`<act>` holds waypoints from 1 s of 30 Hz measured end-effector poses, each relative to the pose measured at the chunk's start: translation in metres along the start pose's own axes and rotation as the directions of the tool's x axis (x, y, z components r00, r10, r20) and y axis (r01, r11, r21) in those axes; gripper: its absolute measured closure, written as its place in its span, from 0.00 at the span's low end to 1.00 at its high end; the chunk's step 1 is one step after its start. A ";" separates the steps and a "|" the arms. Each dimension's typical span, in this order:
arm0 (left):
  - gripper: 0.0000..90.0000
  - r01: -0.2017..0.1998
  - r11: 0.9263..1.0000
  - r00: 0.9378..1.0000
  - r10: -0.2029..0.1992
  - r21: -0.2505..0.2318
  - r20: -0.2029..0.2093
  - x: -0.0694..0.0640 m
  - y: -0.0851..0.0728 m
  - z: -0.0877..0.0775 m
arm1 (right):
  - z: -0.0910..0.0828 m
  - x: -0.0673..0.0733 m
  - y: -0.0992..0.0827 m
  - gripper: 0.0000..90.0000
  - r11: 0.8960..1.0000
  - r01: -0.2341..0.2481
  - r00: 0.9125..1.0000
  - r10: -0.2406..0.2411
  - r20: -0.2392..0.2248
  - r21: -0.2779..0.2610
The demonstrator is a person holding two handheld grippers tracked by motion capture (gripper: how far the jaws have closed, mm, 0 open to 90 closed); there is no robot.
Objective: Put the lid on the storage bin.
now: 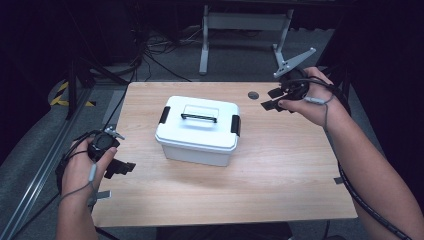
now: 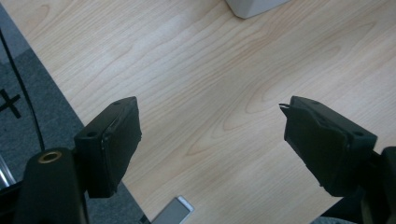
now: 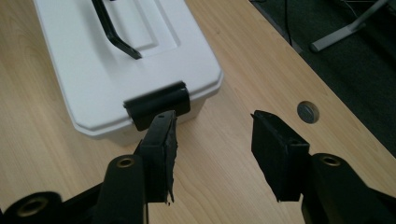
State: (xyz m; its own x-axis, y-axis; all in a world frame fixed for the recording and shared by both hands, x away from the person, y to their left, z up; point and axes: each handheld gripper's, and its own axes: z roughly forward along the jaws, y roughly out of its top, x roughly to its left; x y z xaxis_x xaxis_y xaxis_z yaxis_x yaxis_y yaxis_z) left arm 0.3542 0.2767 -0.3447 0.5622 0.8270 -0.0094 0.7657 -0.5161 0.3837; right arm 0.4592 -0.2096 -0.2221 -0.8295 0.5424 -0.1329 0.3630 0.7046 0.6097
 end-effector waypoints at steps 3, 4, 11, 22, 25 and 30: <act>0.22 -0.005 1.000 1.000 0.005 -0.001 -0.001 0.001 0.000 0.001 | -0.003 -0.007 -0.012 0.55 1.000 -0.011 1.000 0.011 0.013 -0.004; 0.22 -0.007 1.000 1.000 0.007 0.001 -0.001 0.001 0.000 0.001 | -0.003 -0.008 -0.015 0.55 1.000 -0.012 1.000 0.012 0.016 -0.004; 0.22 -0.017 1.000 0.999 0.017 0.006 0.033 -0.002 -0.001 0.003 | 0.003 -0.017 -0.052 0.52 0.999 -0.041 0.999 0.041 0.021 -0.013; 0.22 -0.008 1.000 0.999 0.007 0.026 0.034 -0.006 0.002 0.012 | 0.040 -0.025 -0.119 0.48 0.990 -0.136 0.990 0.137 0.040 -0.024; 0.22 -0.004 1.000 1.000 0.003 0.026 0.030 -0.007 0.002 0.014 | 0.048 -0.024 -0.134 0.48 0.986 -0.165 0.986 0.166 0.021 -0.037; 0.22 -0.014 0.999 0.999 0.013 0.032 0.029 -0.009 0.003 0.021 | 0.058 -0.022 -0.155 0.48 0.975 -0.212 0.977 0.212 -0.003 -0.062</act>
State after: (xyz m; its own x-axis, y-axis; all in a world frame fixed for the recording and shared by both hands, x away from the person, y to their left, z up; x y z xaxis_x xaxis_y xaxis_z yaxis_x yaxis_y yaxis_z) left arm 0.3585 0.2631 -0.3627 0.5811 0.8132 -0.0314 0.7672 -0.5345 0.3545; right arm 0.4460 -0.3046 -0.3589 -0.7348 0.6783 0.0019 0.5036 0.5436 0.6715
